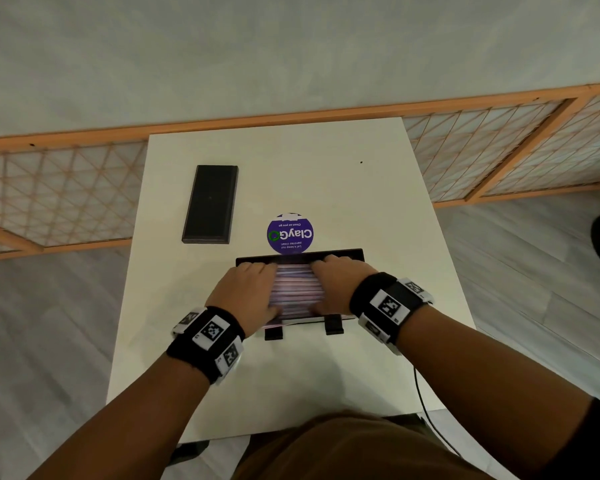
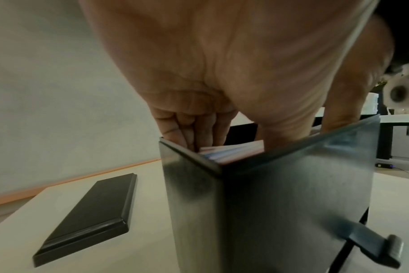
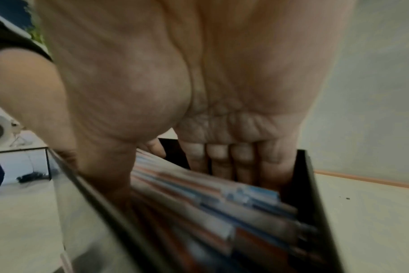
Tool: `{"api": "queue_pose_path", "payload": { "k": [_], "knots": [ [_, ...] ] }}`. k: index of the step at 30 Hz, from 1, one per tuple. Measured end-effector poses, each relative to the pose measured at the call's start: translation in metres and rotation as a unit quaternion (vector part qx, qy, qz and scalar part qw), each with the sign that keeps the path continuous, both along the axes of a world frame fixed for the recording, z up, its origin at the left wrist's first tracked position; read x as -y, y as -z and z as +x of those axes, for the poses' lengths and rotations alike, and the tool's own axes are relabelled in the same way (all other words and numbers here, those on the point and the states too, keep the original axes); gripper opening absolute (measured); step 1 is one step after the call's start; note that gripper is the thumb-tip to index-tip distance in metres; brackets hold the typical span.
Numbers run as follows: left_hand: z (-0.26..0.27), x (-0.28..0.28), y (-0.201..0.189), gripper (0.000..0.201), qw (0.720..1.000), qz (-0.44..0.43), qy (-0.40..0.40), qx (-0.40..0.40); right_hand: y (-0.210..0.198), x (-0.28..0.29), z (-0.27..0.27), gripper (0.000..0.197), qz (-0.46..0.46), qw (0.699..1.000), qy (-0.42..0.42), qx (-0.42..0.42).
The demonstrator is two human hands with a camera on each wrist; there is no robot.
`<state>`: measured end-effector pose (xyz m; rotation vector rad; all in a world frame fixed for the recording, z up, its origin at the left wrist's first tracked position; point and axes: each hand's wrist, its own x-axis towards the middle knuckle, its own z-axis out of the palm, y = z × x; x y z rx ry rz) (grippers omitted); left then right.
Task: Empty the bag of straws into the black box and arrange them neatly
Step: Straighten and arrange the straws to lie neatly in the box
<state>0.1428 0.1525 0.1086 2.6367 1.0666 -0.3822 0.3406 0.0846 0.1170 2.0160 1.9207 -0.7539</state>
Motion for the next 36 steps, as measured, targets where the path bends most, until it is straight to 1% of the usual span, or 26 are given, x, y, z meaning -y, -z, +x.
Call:
{"api": "queue_pose_path", "payload": {
  "k": [3, 5, 7, 9, 12, 14, 15, 17, 19, 21, 22, 24, 27, 30, 32, 34, 36],
  "knots": [
    [0.013, 0.001, 0.002, 0.062, 0.999, -0.010, -0.006, -0.034, 0.002, -0.013, -0.009, 0.058, 0.004, 0.996, -0.050, 0.070],
    [0.019, 0.000, 0.003, 0.055, 0.999, -0.018, -0.011, -0.042, 0.001, -0.020, -0.016, 0.054, -0.007, 0.994, -0.066, 0.088],
    [0.020, -0.004, 0.003, 0.052, 0.999, -0.032, -0.018, -0.034, 0.000, -0.024, -0.018, 0.050, -0.016, 0.994, -0.067, 0.080],
    [0.017, -0.005, -0.001, 0.055, 0.999, -0.042, -0.030, -0.014, -0.004, -0.024, -0.015, 0.050, -0.012, 0.997, -0.057, 0.053],
    [0.005, -0.001, -0.013, 0.065, 0.997, -0.030, -0.045, 0.056, -0.012, -0.017, -0.008, 0.053, 0.014, 0.999, -0.047, 0.019],
    [-0.007, 0.004, -0.025, 0.065, 0.992, -0.014, -0.056, 0.113, -0.019, -0.009, -0.004, 0.054, 0.040, 0.998, -0.048, 0.011],
    [-0.013, 0.007, -0.030, 0.062, 0.987, -0.007, -0.069, 0.142, -0.023, -0.005, -0.003, 0.053, 0.055, 0.997, -0.048, 0.012],
    [-0.026, 0.012, -0.038, 0.048, 0.973, 0.000, -0.114, 0.201, -0.029, 0.005, -0.003, 0.045, 0.093, 0.994, -0.047, 0.016],
    [-0.038, 0.018, -0.041, 0.031, 0.955, 0.000, -0.161, 0.248, -0.030, 0.014, -0.005, 0.033, 0.132, 0.990, -0.049, 0.017],
    [-0.046, 0.023, -0.038, 0.017, 0.941, -0.017, -0.200, 0.274, -0.024, 0.022, -0.009, 0.021, 0.151, 0.987, -0.056, 0.022],
    [-0.050, 0.026, -0.034, 0.012, 0.936, -0.028, -0.215, 0.277, -0.019, 0.024, -0.010, 0.018, 0.150, 0.987, -0.057, 0.021],
    [-0.057, 0.030, -0.024, 0.006, 0.931, -0.044, -0.236, 0.274, -0.009, 0.025, -0.011, 0.021, 0.132, 0.990, -0.049, 0.010],
    [-0.066, 0.035, -0.010, 0.005, 0.923, -0.049, -0.262, 0.278, -0.001, 0.023, -0.009, 0.033, 0.089, 0.995, -0.046, -0.022],
    [-0.074, 0.039, 0.002, 0.006, 0.909, -0.063, -0.306, 0.276, 0.004, 0.023, -0.007, 0.031, 0.086, 0.995, -0.043, -0.032],
    [-0.078, 0.044, 0.012, 0.005, 0.899, -0.082, -0.343, 0.261, 0.001, 0.027, -0.006, 0.024, 0.117, 0.992, -0.042, -0.028],
    [-0.082, 0.050, 0.024, 0.005, 0.892, -0.104, -0.369, 0.241, -0.005, 0.038, -0.005, 0.015, 0.180, 0.982, -0.036, -0.038],
    [-0.086, 0.058, 0.038, 0.008, 0.885, -0.142, -0.385, 0.218, -0.011, 0.052, -0.006, 0.017, 0.226, 0.971, -0.020, -0.069]
  ]
}}
